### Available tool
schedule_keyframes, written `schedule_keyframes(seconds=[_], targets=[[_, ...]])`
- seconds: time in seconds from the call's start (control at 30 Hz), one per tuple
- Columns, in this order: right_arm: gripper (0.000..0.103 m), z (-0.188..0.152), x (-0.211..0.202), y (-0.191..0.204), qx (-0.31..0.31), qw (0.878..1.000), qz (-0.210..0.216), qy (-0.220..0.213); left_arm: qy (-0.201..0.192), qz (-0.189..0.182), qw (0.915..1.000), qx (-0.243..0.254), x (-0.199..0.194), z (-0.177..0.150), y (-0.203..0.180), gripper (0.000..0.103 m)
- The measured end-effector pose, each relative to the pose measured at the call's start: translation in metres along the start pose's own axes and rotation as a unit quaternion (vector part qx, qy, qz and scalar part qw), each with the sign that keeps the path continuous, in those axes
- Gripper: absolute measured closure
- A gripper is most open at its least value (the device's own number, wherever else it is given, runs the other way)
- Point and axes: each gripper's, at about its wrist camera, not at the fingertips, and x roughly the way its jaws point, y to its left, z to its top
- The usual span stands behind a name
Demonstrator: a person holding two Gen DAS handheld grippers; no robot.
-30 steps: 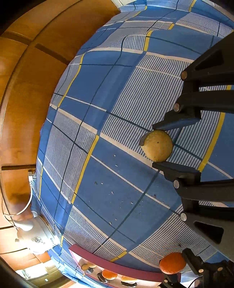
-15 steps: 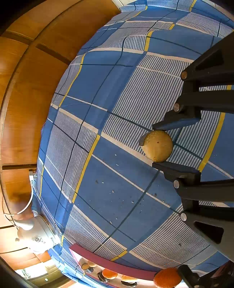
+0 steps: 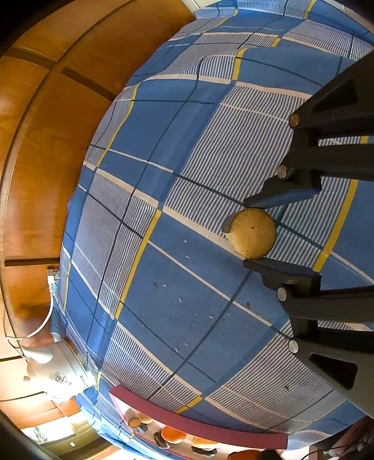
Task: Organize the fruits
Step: 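Lift the beige cut piece with the right gripper, then carry the orange into the tray and open the left gripper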
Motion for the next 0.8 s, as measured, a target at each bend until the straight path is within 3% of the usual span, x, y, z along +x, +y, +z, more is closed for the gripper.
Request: schedule_keyframes(seconds=[0.1, 0.27, 0.53, 0.7, 0.8], targets=[[0.068, 0.000, 0.000, 0.001, -0.003, 1.000, -0.002, 0.000, -0.010, 0.003, 0.9995, -0.030, -0.014, 0.002, 0.026, 0.064], [0.068, -0.001, 0.000, 0.003, -0.005, 1.000, 0.001, 0.001, -0.036, 0.037, 0.9944, -0.092, -0.044, 0.002, 0.085, 0.064], [0.068, -0.002, 0.001, 0.009, -0.016, 1.000, 0.000, 0.005, -0.051, 0.098, 0.9726, -0.205, -0.067, -0.013, 0.179, 0.064], [0.068, -0.002, 0.001, 0.009, -0.014, 1.000, 0.001, 0.005, -0.043, 0.099, 0.9672, -0.230, -0.057, -0.014, 0.208, 0.064], [0.068, -0.002, 0.001, 0.009, -0.014, 1.000, 0.001, 0.005, -0.026, 0.106, 0.9698, -0.218, -0.040, -0.012, 0.212, 0.064]])
